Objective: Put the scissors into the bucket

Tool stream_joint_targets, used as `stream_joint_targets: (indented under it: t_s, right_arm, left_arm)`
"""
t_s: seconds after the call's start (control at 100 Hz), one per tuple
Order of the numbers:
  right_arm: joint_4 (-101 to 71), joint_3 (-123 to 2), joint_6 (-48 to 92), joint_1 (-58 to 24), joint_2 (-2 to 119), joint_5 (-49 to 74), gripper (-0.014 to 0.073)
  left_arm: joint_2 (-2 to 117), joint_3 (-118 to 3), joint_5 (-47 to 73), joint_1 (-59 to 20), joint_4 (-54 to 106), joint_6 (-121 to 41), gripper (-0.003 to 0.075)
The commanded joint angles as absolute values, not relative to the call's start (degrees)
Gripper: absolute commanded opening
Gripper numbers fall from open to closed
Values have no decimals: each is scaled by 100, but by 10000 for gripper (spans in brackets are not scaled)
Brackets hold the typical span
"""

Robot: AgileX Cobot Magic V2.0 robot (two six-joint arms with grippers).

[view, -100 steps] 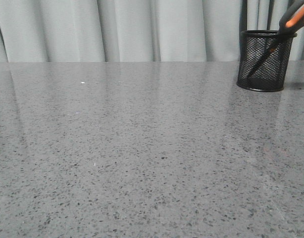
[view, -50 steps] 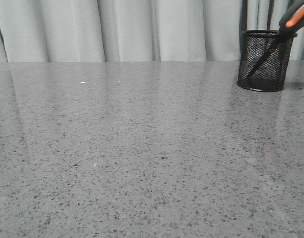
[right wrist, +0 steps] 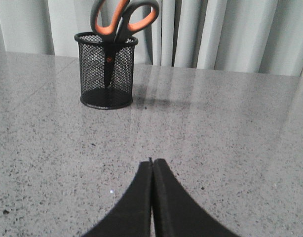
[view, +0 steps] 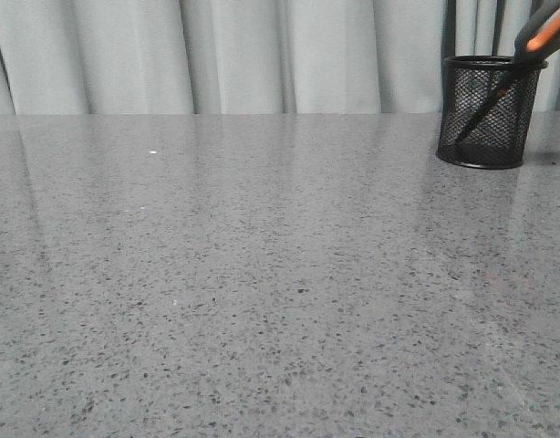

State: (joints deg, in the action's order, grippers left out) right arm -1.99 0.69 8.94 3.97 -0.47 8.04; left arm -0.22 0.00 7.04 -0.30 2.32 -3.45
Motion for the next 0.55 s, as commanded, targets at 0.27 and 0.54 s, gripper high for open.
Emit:
stream_joint_targets:
  t_s: [0.27,0.54]
  right_arm:
    - [-108,208,882,432,-153,494,-69]
    - [-108,208,882,432,-153,494,-69]
  left_arm:
    - [-170,93,266,-10,257,-289,-20]
    - [-170,93,266,-10,257,-289,-20]
